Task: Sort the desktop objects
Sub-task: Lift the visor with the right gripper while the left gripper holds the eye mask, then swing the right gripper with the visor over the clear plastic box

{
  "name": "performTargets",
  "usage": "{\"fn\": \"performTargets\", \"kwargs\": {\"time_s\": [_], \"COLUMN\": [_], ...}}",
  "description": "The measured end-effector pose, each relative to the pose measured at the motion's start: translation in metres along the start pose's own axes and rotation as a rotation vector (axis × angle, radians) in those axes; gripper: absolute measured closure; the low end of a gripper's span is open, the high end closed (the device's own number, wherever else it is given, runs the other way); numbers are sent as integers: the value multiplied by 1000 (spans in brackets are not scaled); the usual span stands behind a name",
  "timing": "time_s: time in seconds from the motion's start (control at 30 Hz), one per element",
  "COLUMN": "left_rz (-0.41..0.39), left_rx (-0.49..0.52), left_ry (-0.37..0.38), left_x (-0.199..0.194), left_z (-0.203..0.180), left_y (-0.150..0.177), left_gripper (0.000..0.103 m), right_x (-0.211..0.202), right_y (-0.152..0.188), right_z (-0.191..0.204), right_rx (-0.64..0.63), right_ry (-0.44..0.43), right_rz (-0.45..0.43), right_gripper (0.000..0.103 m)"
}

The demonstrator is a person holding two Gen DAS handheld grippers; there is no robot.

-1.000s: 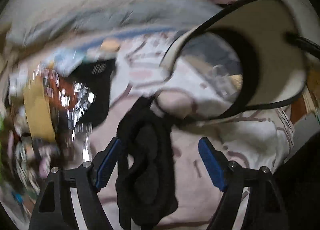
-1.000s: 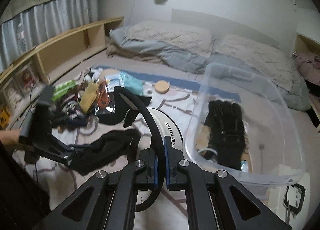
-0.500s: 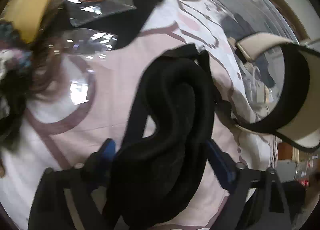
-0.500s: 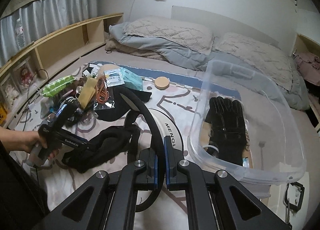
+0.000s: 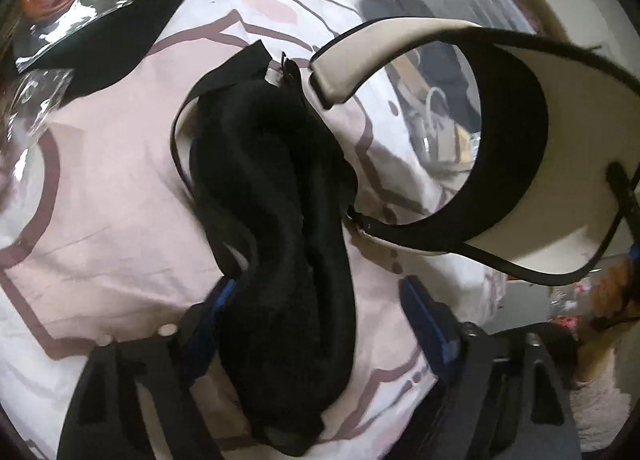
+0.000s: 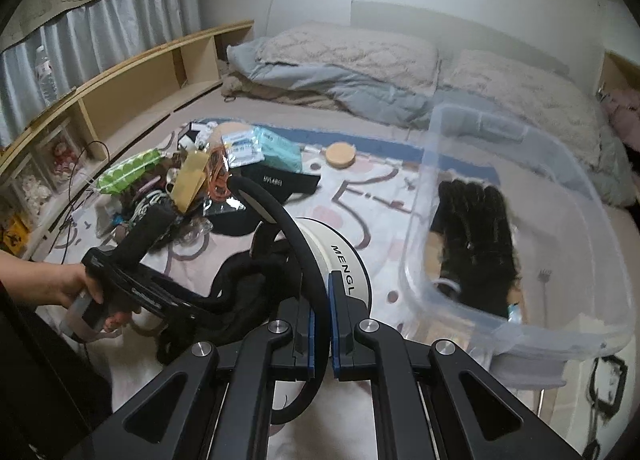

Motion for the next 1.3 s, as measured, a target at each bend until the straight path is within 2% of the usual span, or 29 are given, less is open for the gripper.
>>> {"fn": "performTargets", "kwargs": {"time_s": [0.13, 0.2, 0.23, 0.4, 0.6, 0.77, 1.03, 1.3], "left_rz": [9, 16, 23, 3, -59, -149, -281, -345], "left_rx": [-1, 8, 23, 69, 78, 58, 29, 32], "left_ry": [-60, -112, -132, -159, -171, -151, -120, -83], "left_x": [10, 13, 13, 4, -19, -49, -97, -124], "left_z": [1, 1, -1, -13, -24, -32, -37, -41], "left_y": [-6, -10, -11, -12, -7, 0, 7, 11], "left_gripper": [42, 57, 60, 85, 87, 87, 87, 87], "right_x": [7, 10, 12, 16, 11, -12, -66, -142], "right_y": [4, 6, 7, 10, 8, 1, -28, -65], "right_z": [3, 5, 6, -8, -26, -29, -29, -45], "right_rx": [-12, -24, -28, 7, 96, 120, 167, 240], "right_ry": [15, 25, 32, 37, -24, -7, -8, -35], "right_rz": [20, 30, 34, 38, 32, -38, -224, -456], "right_gripper": [97, 97, 97, 98, 97, 97, 97, 97]}}
Point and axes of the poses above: each gripper's, at about its wrist camera, not at the fingertips, and x roughly the way its jaws point, z to its left, y to its underside, the point moved 4 cm from there along x, roughly the way its jaws point, and after that the axes turned 12 degrees about z, right-handed, at the moved point
